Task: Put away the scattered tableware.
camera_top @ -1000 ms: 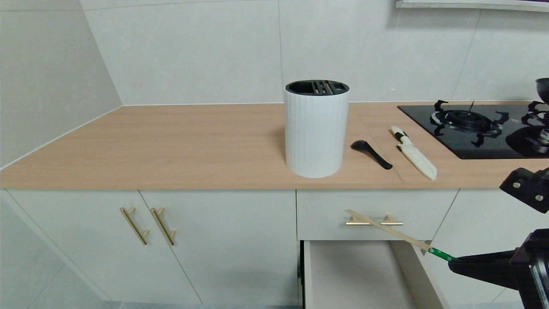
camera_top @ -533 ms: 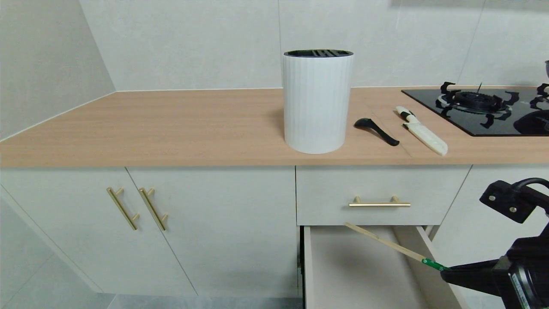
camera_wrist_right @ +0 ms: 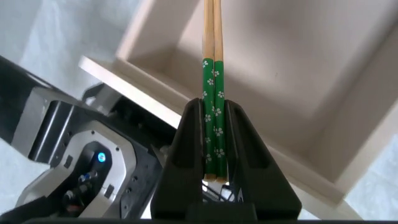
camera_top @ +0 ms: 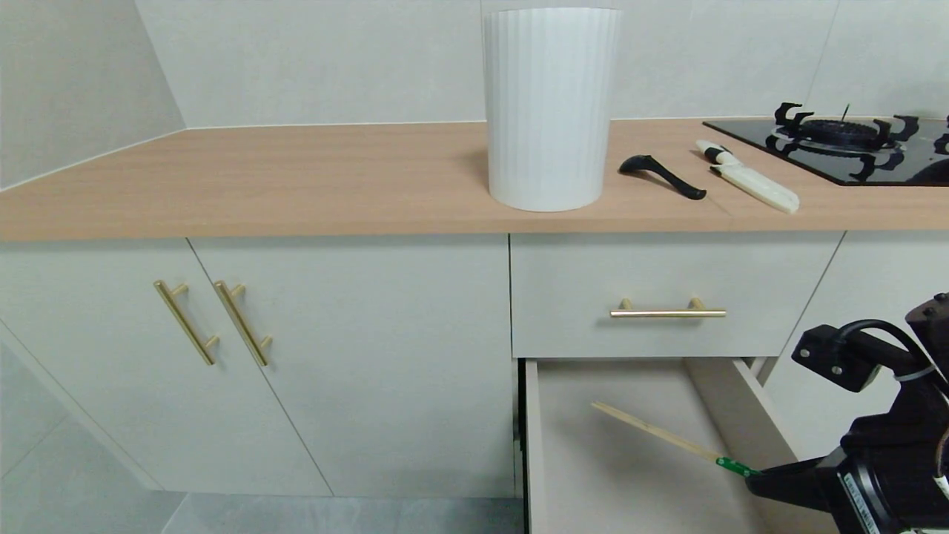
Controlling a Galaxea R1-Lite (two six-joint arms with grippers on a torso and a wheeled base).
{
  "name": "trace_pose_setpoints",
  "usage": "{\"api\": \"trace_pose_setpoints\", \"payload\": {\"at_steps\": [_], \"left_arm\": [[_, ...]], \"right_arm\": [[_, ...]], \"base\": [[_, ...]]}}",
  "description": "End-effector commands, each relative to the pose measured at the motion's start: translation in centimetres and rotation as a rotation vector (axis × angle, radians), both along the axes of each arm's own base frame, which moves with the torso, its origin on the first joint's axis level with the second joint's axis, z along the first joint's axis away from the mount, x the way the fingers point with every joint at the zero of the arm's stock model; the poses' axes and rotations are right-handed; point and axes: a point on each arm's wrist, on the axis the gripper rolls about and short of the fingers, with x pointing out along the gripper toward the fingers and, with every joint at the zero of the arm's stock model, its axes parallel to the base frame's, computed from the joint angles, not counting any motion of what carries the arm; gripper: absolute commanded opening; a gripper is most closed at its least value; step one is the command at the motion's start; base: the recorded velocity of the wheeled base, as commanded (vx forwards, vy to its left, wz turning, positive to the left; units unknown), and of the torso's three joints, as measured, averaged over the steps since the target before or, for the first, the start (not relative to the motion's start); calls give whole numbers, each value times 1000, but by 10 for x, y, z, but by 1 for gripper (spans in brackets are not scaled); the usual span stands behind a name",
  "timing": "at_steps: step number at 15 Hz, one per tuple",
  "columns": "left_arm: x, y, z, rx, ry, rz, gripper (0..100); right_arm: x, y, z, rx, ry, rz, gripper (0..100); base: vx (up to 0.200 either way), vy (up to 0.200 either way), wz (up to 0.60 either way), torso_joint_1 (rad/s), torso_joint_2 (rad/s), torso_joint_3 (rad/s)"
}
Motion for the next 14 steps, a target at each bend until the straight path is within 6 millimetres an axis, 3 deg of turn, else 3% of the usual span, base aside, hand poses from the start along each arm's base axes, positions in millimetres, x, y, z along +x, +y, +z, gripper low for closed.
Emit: {"api": "trace_pose_setpoints", "payload": {"at_steps": [1,5,8,10,14], "left_arm": [[0,0,0,-1,1,1,100],[0,0,0,-1,1,1,100],[0,0,0,-1,1,1,100],[0,0,0,-1,1,1,100],[0,0,0,-1,1,1,100]], "right_arm": [[4,3,-4,-13,21,1,0],[6,4,-5,-10,16,-1,0],[24,15,-10,13,-21,0,0],[53,33,-27,-6,-3,-8,0],[90,53,-69,-108,124,-98,0]], "base": [[0,0,0,-32,149,110],[0,0,0,-12,32,21],[0,0,0,0,0,0],[0,0,0,0,0,0],[0,0,0,0,0,0]]}}
